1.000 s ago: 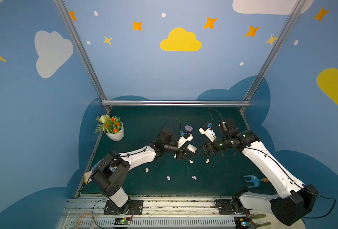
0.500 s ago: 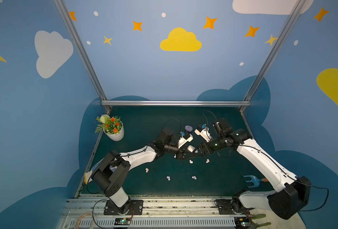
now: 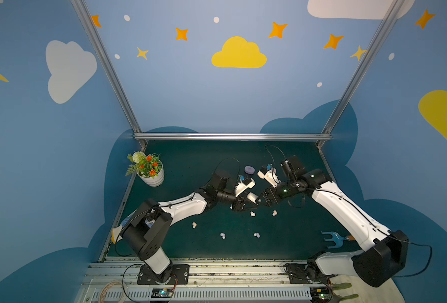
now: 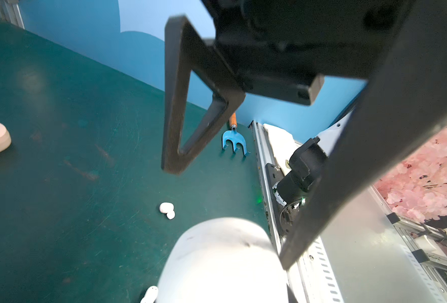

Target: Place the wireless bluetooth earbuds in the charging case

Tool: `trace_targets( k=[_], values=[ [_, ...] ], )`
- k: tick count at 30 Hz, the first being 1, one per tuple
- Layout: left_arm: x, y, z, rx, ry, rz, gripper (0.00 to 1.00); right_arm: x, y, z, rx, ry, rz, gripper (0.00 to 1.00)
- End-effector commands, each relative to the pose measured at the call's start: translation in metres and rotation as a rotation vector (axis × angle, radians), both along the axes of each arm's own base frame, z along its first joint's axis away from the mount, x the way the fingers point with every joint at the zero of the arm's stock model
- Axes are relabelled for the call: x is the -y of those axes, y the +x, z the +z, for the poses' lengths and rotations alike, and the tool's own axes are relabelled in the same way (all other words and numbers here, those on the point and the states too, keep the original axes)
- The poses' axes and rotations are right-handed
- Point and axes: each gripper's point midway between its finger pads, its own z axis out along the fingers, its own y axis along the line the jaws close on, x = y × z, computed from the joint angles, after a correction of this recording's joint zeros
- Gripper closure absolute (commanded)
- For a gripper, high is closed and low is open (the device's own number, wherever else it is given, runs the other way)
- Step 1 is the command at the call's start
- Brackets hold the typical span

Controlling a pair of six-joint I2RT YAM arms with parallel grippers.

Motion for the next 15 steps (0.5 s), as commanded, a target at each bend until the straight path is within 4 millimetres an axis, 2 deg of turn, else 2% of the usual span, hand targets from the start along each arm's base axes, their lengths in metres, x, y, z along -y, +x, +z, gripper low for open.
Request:
trace_targets(
  k=[1, 15],
  values=[
    [0.006, -0.012, 0.025, 0.059, -0.055, -0.07, 0.74, 0.011, 0.018, 0.001, 0.042, -0.052, -0.065, 0.2],
    [0.006, -0.016, 0.03, 0.072, -0.065, -0.076, 0.74, 0.02, 0.029, -0.001, 0.022, -0.077, -0.134, 0.2]
  ],
)
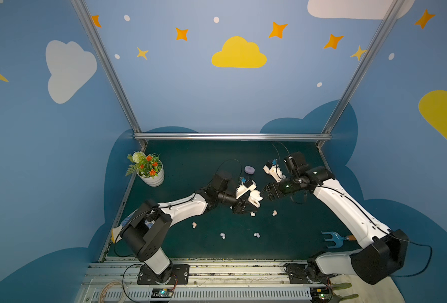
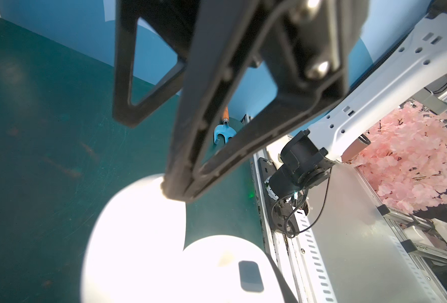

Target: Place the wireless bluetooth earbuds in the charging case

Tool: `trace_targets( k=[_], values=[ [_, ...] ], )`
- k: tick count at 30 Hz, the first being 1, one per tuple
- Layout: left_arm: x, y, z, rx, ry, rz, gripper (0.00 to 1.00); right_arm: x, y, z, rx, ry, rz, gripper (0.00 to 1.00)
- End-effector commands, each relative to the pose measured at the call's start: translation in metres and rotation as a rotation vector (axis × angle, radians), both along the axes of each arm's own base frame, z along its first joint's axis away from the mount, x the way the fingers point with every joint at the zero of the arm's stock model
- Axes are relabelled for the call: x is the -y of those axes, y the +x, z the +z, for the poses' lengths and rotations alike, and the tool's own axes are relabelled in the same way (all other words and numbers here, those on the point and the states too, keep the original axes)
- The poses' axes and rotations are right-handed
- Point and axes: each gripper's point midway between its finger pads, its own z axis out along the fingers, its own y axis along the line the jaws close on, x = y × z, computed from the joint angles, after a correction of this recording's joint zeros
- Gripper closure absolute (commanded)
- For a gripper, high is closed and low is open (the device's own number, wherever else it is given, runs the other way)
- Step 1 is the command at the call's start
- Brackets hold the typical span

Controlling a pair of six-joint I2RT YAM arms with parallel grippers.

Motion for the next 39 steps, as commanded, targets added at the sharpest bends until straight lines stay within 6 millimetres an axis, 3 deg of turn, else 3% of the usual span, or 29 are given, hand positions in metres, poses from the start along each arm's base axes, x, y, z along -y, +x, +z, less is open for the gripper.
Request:
trace_targets(
  k=[1, 15, 25, 30, 39],
  values=[
    [0.004, -0.005, 0.029, 0.071, -0.069, -0.042, 0.74, 0.002, 0.004, 0.002, -0.003, -0.011, -0.018, 0.2],
    [-0.002, 0.006, 0.02, 0.063, -0.033, 0.022, 0.74, -0.006, -0.017, 0.027, -0.072, 0.09, 0.008, 0.2],
    [-0.019, 0.011, 0.031, 0.073, -0.043, 0.121, 0.75, 0.011, -0.031, 0.038, -0.16, 0.187, -0.139, 0.18],
    [-0.032, 0.012, 0.035, 0.079, -0.045, 0.155, 0.75, 0.017, -0.039, 0.012, -0.239, 0.155, -0.207, 0.18],
    [-0.069, 0.021, 0.045, 0.094, -0.027, 0.263, 0.75, 0.012, -0.045, -0.065, -0.292, 0.031, -0.307, 0.2]
  ],
)
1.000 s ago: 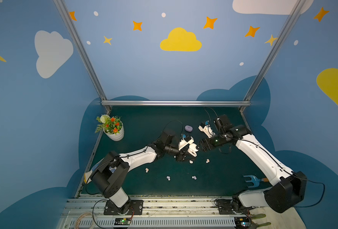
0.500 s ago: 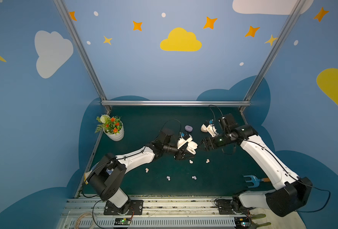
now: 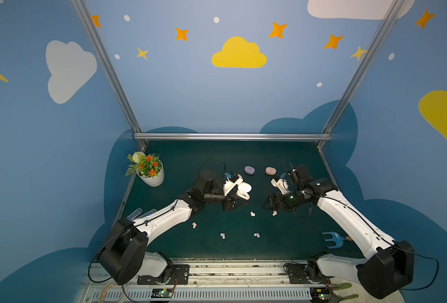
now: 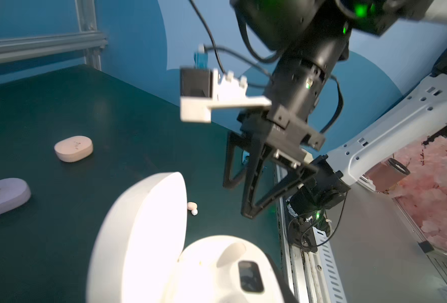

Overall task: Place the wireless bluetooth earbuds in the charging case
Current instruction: 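Release the lid and withdraw the right gripper while the left holds the case, then lower the open right gripper over a white earbud on the table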

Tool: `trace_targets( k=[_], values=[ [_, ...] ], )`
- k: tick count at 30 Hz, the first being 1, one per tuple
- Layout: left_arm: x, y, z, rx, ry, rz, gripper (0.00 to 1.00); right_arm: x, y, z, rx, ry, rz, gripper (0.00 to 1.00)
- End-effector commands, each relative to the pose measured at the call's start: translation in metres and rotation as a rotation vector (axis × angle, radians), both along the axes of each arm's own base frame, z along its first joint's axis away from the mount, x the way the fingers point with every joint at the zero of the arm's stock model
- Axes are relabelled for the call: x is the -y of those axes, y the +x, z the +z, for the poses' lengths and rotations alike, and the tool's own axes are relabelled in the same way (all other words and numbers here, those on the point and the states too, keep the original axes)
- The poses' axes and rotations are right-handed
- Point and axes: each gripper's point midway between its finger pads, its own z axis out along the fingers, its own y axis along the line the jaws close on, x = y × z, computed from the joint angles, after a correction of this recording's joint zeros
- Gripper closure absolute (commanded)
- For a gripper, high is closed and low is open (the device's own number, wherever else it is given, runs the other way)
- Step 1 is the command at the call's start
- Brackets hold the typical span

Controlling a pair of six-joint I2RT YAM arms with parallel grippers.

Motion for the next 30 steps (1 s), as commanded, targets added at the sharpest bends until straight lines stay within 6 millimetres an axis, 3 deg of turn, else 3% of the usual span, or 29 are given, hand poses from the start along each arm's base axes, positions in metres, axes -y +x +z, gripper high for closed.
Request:
trace_targets(
  k=[1, 7, 15, 30],
  values=[
    [-0.013, 0.002, 0.005, 0.018, 0.017, 0.046, 0.75, -0.005, 0.016, -0.018, 0.038, -0.051, -0.062, 0.21],
    [-0.034, 0.012, 0.002, 0.032, 0.042, 0.118, 0.75, -0.018, 0.02, -0.062, 0.006, -0.124, -0.08, 0.24],
    [-0.047, 0.02, -0.004, 0.043, 0.05, 0.167, 0.75, -0.046, 0.024, -0.096, -0.071, -0.153, -0.096, 0.29],
    [-0.05, 0.026, -0.005, 0.036, 0.036, 0.189, 0.76, -0.071, 0.037, -0.116, -0.106, -0.127, -0.092, 0.31]
  ],
)
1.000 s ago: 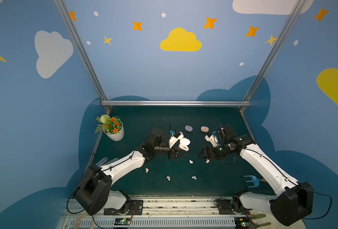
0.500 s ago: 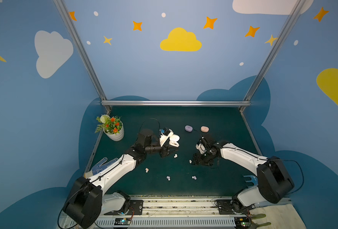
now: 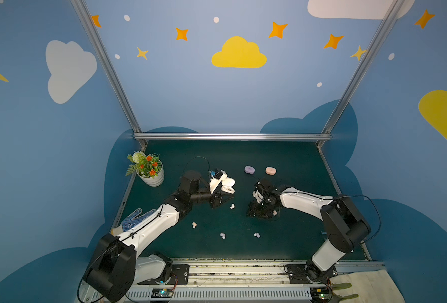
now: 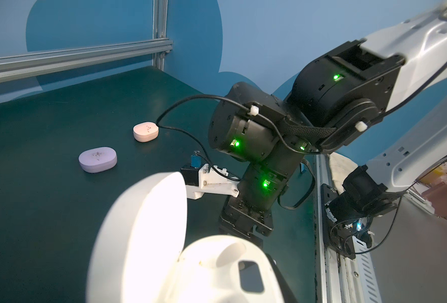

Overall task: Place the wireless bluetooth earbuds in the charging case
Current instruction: 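Lower the open right gripper over a white earbud on the table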

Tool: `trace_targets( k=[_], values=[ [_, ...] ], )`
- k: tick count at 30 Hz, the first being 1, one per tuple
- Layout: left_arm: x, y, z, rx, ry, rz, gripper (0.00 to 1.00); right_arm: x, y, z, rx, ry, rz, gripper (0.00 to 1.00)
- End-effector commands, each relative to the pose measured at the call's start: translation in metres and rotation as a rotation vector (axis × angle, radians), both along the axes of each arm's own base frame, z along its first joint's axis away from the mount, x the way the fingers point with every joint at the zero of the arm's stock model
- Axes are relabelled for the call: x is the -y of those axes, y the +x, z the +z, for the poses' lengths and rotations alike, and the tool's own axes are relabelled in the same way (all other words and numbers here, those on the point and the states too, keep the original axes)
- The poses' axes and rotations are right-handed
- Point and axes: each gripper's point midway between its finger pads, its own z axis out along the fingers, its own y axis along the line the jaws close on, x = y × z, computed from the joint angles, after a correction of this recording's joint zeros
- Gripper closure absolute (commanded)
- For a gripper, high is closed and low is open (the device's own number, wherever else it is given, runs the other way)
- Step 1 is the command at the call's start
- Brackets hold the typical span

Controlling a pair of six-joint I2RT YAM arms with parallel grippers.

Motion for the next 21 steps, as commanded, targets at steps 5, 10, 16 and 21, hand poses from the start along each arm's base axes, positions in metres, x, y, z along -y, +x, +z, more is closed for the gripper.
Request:
trace_targets(
  k=[5, 10, 16, 21],
  values=[
    [-0.002, 0.002, 0.003, 0.022, -0.01, 0.013, 0.76, -0.015, 0.01, 0.001, 0.007, 0.031, 0.008, 0.32],
    [-0.003, 0.003, 0.003, 0.022, -0.009, 0.017, 0.76, -0.023, 0.015, 0.01, 0.015, 0.064, 0.012, 0.32],
    [-0.004, 0.003, 0.003, 0.023, -0.011, 0.02, 0.76, -0.035, 0.018, 0.02, 0.016, 0.102, 0.033, 0.32],
    [-0.004, 0.003, 0.003, 0.025, -0.01, 0.022, 0.76, -0.039, 0.019, 0.024, 0.017, 0.115, 0.047, 0.32]
  ],
)
